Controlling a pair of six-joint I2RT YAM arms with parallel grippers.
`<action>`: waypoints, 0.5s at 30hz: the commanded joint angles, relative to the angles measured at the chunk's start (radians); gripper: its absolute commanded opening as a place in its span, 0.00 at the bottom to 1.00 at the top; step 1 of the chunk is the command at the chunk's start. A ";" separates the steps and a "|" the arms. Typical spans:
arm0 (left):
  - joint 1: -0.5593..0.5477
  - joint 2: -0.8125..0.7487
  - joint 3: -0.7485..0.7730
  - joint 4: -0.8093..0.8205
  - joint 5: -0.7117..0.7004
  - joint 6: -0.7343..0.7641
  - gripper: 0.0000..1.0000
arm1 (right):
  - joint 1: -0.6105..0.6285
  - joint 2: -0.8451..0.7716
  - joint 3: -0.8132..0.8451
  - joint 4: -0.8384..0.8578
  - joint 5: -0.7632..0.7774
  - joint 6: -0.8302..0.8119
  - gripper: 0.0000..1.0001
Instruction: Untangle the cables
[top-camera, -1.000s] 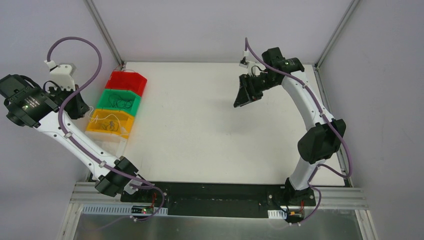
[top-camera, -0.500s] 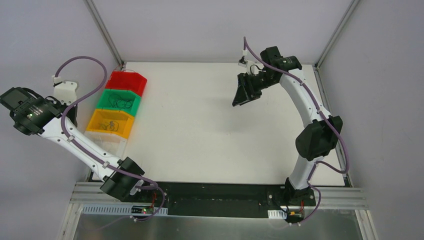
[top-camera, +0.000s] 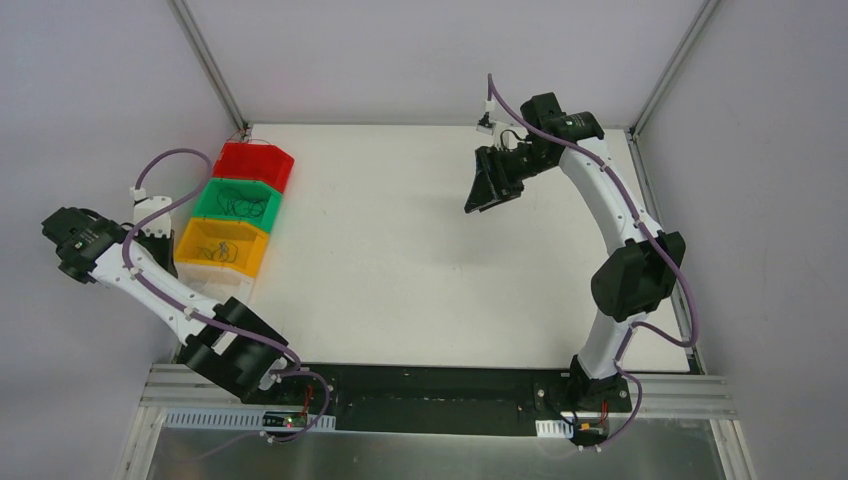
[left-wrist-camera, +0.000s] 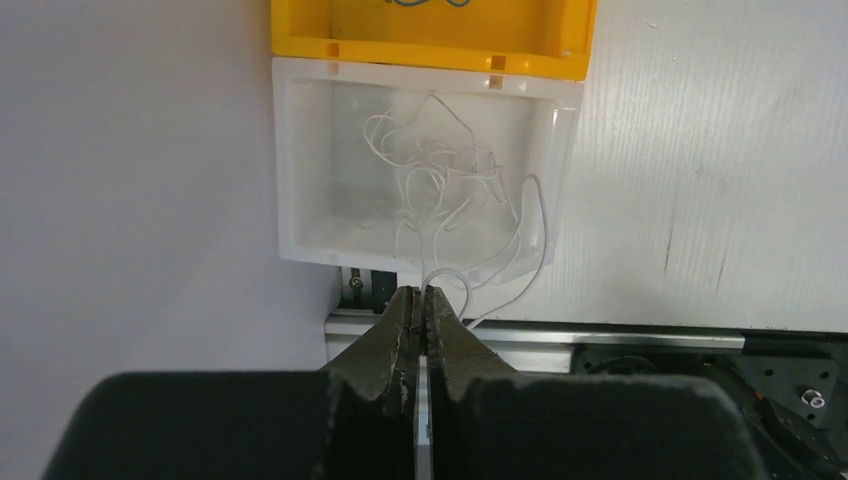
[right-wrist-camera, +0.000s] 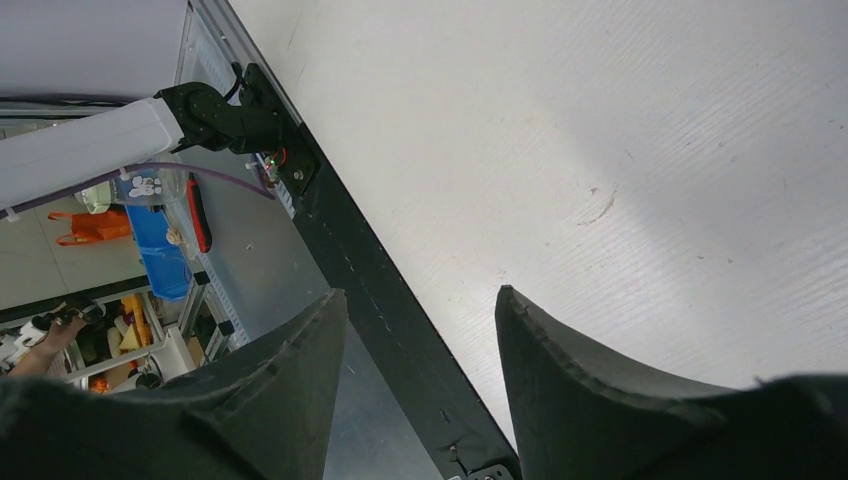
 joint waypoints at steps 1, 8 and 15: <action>0.004 0.025 -0.076 0.116 0.041 -0.018 0.00 | 0.010 -0.037 0.006 -0.021 0.004 0.020 0.59; -0.001 0.050 -0.260 0.258 0.041 -0.001 0.00 | 0.011 -0.065 -0.015 -0.044 0.040 0.015 0.60; -0.039 0.198 -0.299 0.422 0.002 -0.122 0.00 | 0.019 -0.055 0.002 -0.060 0.057 0.023 0.60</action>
